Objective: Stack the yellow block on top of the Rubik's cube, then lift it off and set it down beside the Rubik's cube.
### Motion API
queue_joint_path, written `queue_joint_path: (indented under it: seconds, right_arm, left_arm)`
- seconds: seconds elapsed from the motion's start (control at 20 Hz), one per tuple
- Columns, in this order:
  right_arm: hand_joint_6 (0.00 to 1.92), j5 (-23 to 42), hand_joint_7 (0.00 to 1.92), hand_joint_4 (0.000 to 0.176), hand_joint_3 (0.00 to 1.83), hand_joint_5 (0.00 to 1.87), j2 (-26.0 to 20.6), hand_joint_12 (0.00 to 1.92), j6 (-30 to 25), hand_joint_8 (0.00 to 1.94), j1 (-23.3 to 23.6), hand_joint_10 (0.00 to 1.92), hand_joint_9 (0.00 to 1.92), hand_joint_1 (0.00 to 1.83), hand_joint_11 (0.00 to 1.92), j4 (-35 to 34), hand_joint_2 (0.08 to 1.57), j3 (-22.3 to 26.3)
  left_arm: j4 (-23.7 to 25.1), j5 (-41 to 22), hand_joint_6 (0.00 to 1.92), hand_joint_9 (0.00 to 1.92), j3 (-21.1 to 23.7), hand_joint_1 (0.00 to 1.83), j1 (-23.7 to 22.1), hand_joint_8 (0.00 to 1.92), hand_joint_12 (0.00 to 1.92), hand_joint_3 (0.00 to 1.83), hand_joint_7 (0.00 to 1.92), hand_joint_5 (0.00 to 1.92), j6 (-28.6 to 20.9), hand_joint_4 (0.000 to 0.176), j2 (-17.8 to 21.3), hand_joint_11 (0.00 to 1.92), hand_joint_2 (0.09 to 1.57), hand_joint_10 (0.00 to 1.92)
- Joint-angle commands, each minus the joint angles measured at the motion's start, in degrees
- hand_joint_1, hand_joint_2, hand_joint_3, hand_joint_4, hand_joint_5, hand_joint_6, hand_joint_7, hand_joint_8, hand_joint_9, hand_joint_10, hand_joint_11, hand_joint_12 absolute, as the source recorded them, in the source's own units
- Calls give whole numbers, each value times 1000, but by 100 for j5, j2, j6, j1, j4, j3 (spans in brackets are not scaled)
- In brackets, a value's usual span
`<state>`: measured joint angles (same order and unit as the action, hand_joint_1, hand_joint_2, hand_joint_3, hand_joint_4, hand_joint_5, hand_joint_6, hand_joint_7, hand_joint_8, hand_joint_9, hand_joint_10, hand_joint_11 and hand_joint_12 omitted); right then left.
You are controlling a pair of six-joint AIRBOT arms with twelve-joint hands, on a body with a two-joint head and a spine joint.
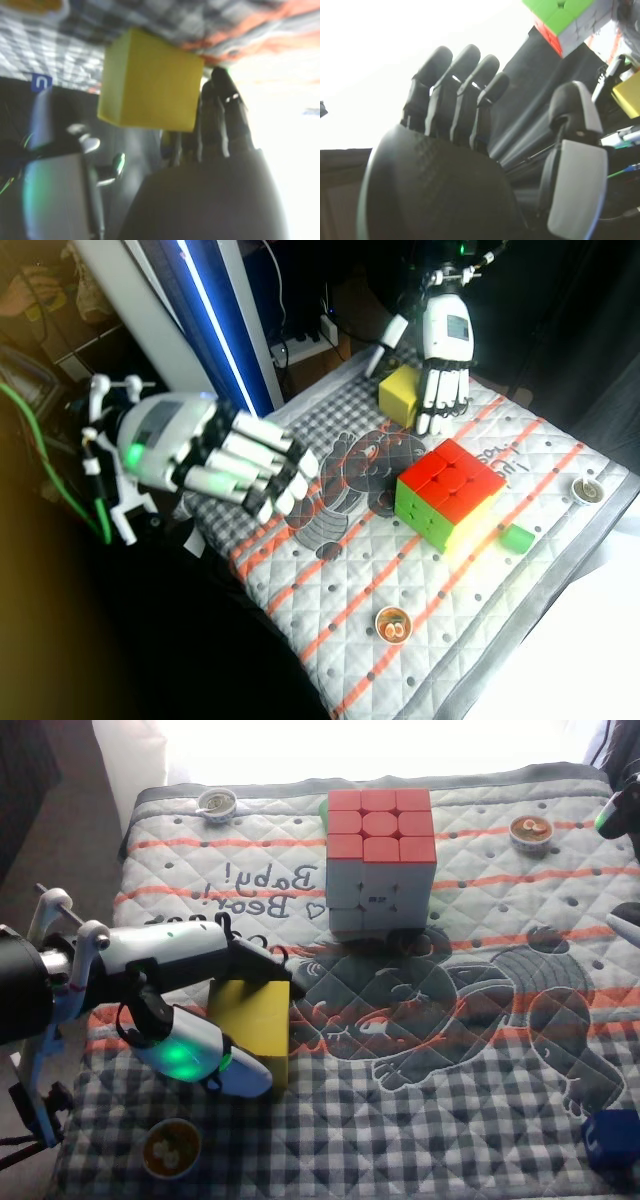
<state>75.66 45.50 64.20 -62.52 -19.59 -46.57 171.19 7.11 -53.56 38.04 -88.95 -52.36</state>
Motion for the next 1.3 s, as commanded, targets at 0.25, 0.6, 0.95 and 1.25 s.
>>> queue_joint_path:
  seconds: [0.25, 0.6, 0.95, 1.25]
  right_arm:
    - [941, 740, 594, 0, 109, 475, 23, 1711, -25, 830, -19, 1125, 399, 989, 81, 90, 1061, -14]
    - [1038, 750, 501, 0, 135, 379, 36, 1782, -25, 1006, -46, 1258, 357, 1009, 102, 61, 1102, -23]
    - [1065, 748, 594, 0, 113, 455, 100, 1834, -25, 951, -47, 1241, 398, 990, 51, 60, 1049, -71]
    - [1094, 744, 605, 0, 102, 478, 183, 1888, -25, 975, -46, 1253, 392, 958, 5, 63, 1072, -138]
  left_arm:
    - [-436, 2048, 1297, 244, 230, 1099, -37, 57, 1569, 4, 690, 771, -17, 0, 284, 0, 1225, 778]
    - [-352, 3632, 1450, 503, 617, 968, -237, 87, 1512, 3, 783, 680, -14, 0, 653, 105, 1282, 585]
    - [-421, 3225, 1423, 342, -211, 1154, -1195, 1454, 1825, 0, 586, 791, -15, 0, -50, 13, 1275, 1173]
    - [-703, 2373, 1361, 442, -1241, 1147, -1734, 1472, 1921, 1, 632, 794, -15, 0, -995, 273, 1261, 1514]
